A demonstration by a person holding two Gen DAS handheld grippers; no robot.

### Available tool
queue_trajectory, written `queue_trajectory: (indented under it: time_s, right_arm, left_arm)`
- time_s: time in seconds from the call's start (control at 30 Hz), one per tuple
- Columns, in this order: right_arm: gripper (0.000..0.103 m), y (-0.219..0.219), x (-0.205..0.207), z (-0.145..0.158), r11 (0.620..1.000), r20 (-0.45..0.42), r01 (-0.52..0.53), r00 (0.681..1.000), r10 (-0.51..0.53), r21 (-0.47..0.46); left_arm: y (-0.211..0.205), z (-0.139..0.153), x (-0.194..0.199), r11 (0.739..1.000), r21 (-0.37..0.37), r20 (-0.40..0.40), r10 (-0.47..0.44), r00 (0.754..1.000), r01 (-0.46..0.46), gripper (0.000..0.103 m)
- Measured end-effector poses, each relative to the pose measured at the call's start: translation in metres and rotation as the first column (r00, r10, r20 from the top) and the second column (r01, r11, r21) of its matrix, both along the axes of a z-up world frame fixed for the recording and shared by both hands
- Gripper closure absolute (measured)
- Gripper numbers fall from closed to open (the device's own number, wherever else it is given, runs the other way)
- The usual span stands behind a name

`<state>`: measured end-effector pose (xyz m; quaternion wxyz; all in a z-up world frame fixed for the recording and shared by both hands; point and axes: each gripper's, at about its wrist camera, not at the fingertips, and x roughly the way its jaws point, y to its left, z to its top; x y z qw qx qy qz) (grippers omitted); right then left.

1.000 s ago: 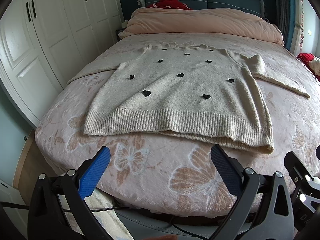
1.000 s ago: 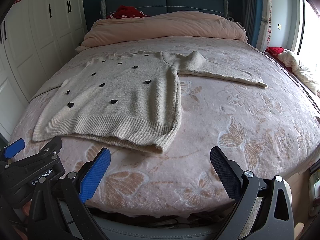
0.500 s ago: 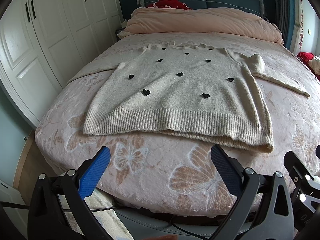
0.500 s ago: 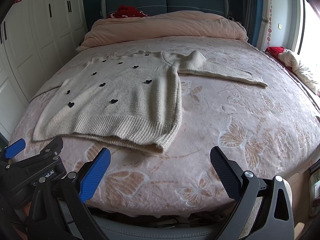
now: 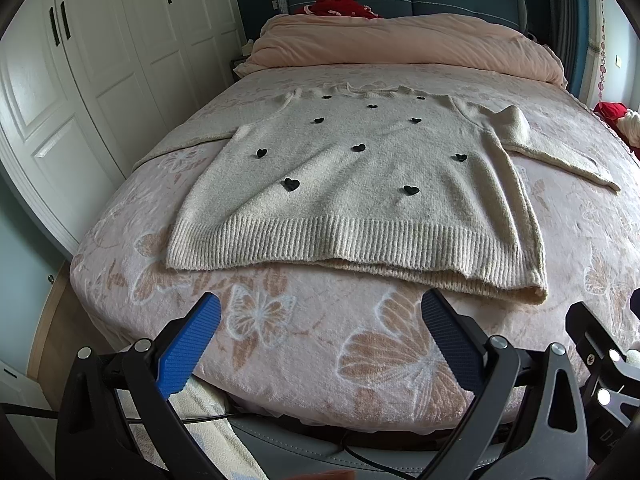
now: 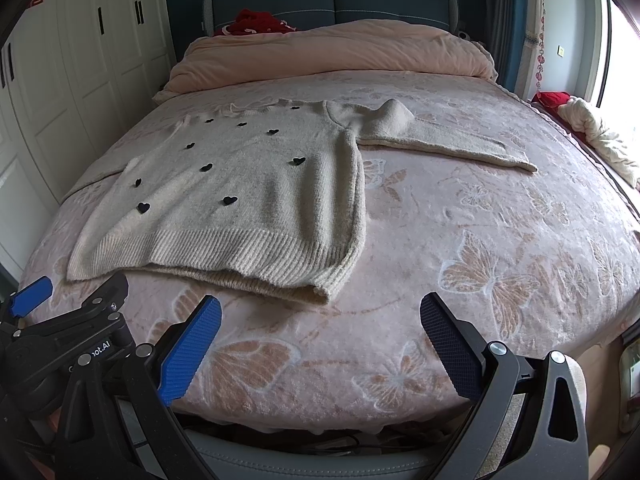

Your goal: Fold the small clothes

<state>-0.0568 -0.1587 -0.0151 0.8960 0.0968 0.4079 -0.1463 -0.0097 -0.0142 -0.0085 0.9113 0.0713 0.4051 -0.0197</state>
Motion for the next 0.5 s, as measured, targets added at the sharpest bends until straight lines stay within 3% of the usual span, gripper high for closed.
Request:
queue_trajectory:
  time_s: [0.33,0.5]
  right_arm:
    - [0.005,-0.001,0.0,-0.004,1.0,-0.001,-0.004,1.0,0.004,0.011]
    - [0.005,-0.04,0.007,-0.013,0.996,0.002,0.002,1.0,-0.003,0.089]
  left_arm:
    - [-0.001,-0.001,0.0,1.0,-0.003,-0.003,0.0,1.0,0.0,0.005]
    - [0.003,0.0,0.006,0.997,-0.083,-0.004,-0.008,1.0,0.008,0.005]
